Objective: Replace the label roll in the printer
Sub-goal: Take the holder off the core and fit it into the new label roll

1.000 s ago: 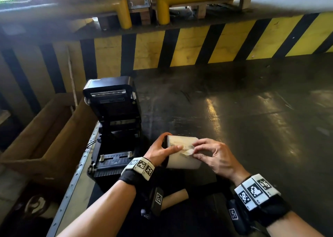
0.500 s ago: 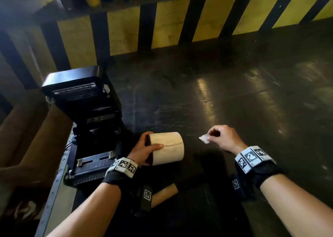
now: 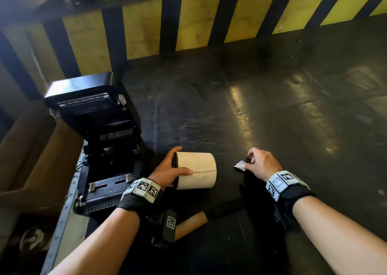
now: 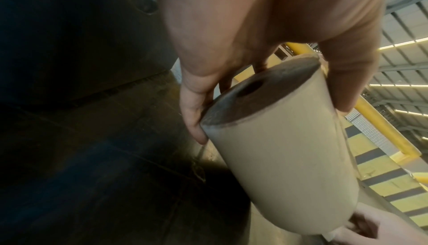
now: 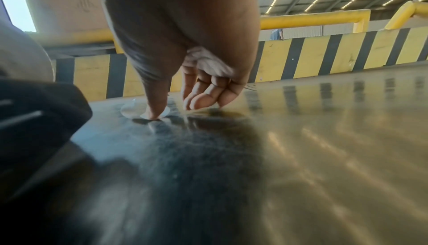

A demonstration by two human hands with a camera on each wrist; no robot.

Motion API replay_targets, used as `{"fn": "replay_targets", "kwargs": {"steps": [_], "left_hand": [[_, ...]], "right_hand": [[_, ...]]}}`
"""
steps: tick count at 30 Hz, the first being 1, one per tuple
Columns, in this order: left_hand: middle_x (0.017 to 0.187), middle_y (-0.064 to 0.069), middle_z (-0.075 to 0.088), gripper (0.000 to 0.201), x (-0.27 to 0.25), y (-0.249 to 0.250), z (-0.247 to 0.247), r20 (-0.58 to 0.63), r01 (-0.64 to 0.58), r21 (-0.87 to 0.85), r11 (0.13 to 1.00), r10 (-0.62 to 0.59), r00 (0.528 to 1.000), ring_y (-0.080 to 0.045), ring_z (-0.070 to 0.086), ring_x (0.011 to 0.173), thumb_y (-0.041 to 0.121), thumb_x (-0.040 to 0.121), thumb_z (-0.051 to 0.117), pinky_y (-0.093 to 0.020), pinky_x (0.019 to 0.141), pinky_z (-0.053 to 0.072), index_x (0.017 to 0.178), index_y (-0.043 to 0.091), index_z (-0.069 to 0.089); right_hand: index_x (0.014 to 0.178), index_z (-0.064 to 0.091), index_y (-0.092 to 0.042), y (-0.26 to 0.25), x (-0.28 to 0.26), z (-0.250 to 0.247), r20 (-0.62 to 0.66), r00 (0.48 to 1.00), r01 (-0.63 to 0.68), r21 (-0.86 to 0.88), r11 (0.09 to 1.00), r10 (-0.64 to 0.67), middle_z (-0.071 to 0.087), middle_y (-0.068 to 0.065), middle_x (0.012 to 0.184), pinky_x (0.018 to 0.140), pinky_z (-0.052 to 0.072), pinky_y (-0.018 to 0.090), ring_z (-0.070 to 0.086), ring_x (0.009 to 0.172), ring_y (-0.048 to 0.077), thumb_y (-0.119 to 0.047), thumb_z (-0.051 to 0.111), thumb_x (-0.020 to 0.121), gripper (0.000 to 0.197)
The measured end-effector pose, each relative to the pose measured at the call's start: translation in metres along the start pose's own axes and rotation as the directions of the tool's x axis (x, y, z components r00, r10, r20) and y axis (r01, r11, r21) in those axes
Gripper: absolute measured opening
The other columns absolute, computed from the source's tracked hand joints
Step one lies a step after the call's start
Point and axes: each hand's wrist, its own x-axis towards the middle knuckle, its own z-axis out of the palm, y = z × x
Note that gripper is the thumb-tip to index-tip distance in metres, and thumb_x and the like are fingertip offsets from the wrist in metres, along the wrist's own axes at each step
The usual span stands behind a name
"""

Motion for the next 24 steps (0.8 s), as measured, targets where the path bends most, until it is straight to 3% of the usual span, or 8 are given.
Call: {"fn": "replay_targets", "kwargs": {"steps": [5, 7, 11, 15, 22, 24], "left_hand": [[0.128, -0.003, 0.043, 0.077, -0.003, 0.003, -0.001, 0.022, 0.009, 0.029, 1.000, -0.009, 1.000, -0.030, 0.046, 0.116, 0.007, 0.073, 0.073, -0.054, 0.092, 0.048, 0.132, 0.038, 0.034], [0.129, -0.003, 0.043, 0.077, -0.004, 0.004, 0.001, 0.023, 0.000, 0.047, 0.999, -0.002, 1.000, -0.030, 0.046, 0.117, 0.008, 0.071, 0.074, -0.057, 0.095, 0.047, 0.128, 0.041, 0.034], [0.130, -0.002, 0.040, 0.094, -0.006, 0.005, 0.002, 0.007, 0.020, 0.040, 0.999, -0.020, 1.000, -0.029, 0.043, 0.119, 0.010, 0.068, 0.077, -0.057, 0.100, 0.043, 0.140, 0.037, 0.023], [0.135, -0.006, 0.041, 0.101, -0.007, 0.005, 0.003, 0.012, 0.058, 0.047, 0.997, -0.058, 0.998, -0.032, 0.043, 0.123, 0.016, 0.060, 0.080, -0.061, 0.098, 0.043, 0.140, 0.038, 0.023], [0.137, -0.011, 0.041, 0.086, -0.004, 0.003, 0.003, 0.030, 0.057, 0.038, 0.998, -0.059, 0.998, -0.035, 0.042, 0.124, 0.007, 0.068, 0.076, -0.062, 0.097, 0.043, 0.136, 0.035, 0.031], [0.136, -0.012, 0.041, 0.083, -0.003, 0.002, 0.002, 0.030, 0.066, 0.014, 0.998, -0.066, 0.997, -0.036, 0.042, 0.123, 0.006, 0.069, 0.075, -0.062, 0.097, 0.043, 0.135, 0.033, 0.033]], "right_hand": [[0.087, 0.066, -0.016, 0.009, -0.027, -0.013, -0.065, 0.998, 0.023, 0.122, 0.992, -0.015, 0.067, 0.001, 0.085, 0.075, 0.050, 0.031, 0.062, 0.084, 0.019, -0.045, 0.066, 0.078, 0.030], [0.092, 0.069, -0.018, 0.013, -0.043, -0.016, 0.030, 0.999, 0.019, 0.120, 0.993, -0.023, 0.069, 0.001, 0.091, 0.078, 0.048, 0.028, 0.063, 0.090, 0.018, -0.047, 0.064, 0.080, 0.032], [0.105, 0.066, -0.024, 0.024, -0.070, -0.003, 0.222, 0.975, 0.007, 0.096, 0.995, -0.029, 0.069, -0.002, 0.105, 0.084, 0.049, 0.027, 0.062, 0.096, 0.014, -0.056, 0.061, 0.078, 0.042], [0.118, 0.062, -0.022, 0.025, -0.086, 0.006, 0.222, 0.975, -0.003, 0.148, 0.989, -0.030, 0.065, 0.001, 0.118, 0.090, 0.046, 0.027, 0.059, 0.107, 0.017, -0.049, 0.061, 0.082, 0.045], [0.107, 0.067, -0.021, 0.025, -0.092, 0.010, 0.155, 0.987, 0.005, 0.236, 0.972, -0.043, 0.068, -0.002, 0.108, 0.086, 0.045, 0.024, 0.061, 0.101, 0.013, -0.043, 0.069, 0.078, 0.037], [0.102, 0.069, -0.022, 0.029, -0.093, 0.009, 0.140, 0.989, -0.001, 0.282, 0.959, -0.041, 0.068, -0.004, 0.101, 0.080, 0.045, 0.020, 0.062, 0.096, 0.010, -0.042, 0.071, 0.075, 0.033]]}}
